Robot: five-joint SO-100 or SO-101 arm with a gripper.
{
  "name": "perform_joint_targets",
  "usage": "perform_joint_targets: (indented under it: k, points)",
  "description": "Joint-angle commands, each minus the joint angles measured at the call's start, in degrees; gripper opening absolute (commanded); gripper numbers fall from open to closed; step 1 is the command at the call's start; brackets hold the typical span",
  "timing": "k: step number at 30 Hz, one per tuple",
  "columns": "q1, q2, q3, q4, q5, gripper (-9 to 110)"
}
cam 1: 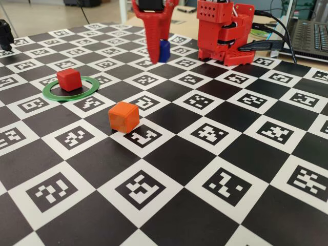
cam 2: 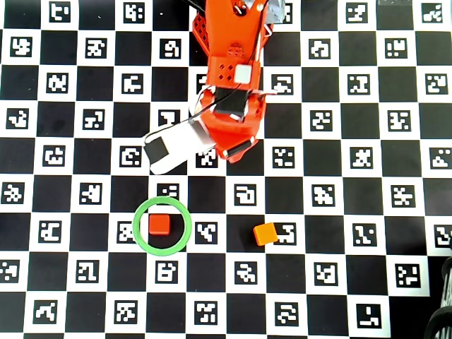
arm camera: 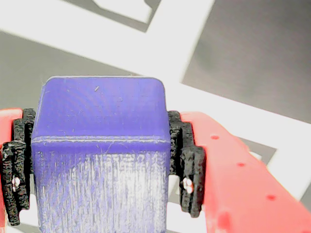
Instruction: Grab the red cube then put it in the green circle then put the blue cube on top and finally the orange cube on top
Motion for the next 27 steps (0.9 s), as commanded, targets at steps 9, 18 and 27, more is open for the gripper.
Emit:
perform_joint_targets:
  k: [9,18,27]
  points:
    - [8.44,-17.58,-35.51,9.58,6.86,8]
    - [10.11,-25.49,-49.39,13.18,7.47,8]
    - [10.28,-33.49,-58.01,13.27,7.82,8]
